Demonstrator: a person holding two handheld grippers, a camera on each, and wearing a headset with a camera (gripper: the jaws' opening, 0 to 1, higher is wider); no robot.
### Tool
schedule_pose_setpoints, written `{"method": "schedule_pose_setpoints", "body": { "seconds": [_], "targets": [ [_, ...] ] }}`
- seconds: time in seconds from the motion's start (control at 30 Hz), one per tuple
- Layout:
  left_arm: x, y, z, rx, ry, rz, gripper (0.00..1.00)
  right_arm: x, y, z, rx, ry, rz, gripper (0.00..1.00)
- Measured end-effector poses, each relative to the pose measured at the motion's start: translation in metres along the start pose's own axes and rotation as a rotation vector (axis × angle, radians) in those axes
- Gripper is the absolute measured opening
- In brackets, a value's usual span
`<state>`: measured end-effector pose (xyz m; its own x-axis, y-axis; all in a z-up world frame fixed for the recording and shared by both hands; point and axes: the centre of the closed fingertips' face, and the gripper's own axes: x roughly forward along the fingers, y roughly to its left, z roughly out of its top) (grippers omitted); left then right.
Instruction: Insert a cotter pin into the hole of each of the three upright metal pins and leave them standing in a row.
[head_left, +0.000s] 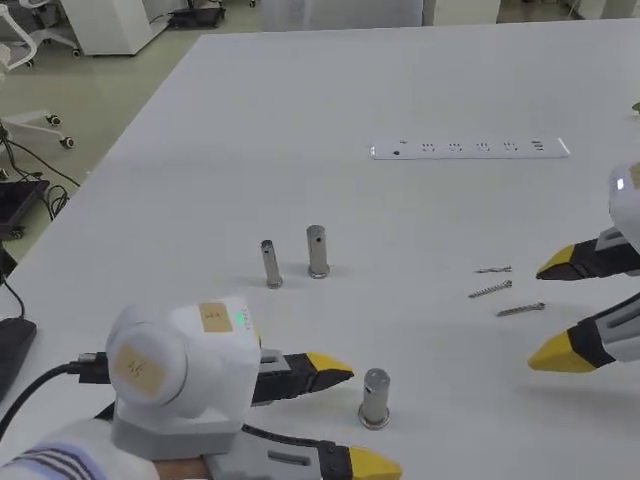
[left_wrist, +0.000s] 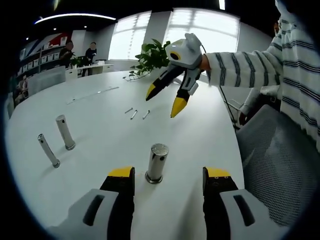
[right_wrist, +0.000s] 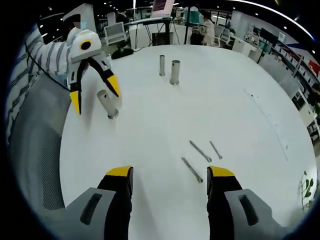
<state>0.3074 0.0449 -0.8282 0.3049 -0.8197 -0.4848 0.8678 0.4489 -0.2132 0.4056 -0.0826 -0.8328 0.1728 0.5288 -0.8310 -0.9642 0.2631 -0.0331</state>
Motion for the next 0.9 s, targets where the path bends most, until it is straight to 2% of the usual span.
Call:
{"method": "schedule_pose_setpoints", "body": {
  "seconds": [0.27, 0.4, 0.5, 0.73, 0.9],
  "targets": [
    [-0.002, 0.003, -0.001, -0.025, -0.001, 0.024, 0.6, 0.008, -0.002, -0.008, -0.015, 0.038, 0.027, 0.57],
    [-0.002, 0.003, -0.003, -0.031, -0.001, 0.025, 0.59, 0.014, -0.003, -0.011, -0.022, 0.048, 0.031, 0.54],
    [-0.003, 0.003, -0.004, -0.03, 0.0, 0.032, 0.59, 0.017, -0.005, -0.015, -0.044, 0.076, 0.041, 0.53],
    [-0.006, 0.002, -0.003, -0.03, -0.008, 0.04, 0.58, 0.022, -0.012, -0.021, -0.059, 0.115, 0.05, 0.5],
    [-0.007, 0.002, -0.002, -0.031, -0.011, 0.044, 0.58, 0.024, -0.012, -0.024, -0.076, 0.134, 0.067, 0.46]
  ]
}}
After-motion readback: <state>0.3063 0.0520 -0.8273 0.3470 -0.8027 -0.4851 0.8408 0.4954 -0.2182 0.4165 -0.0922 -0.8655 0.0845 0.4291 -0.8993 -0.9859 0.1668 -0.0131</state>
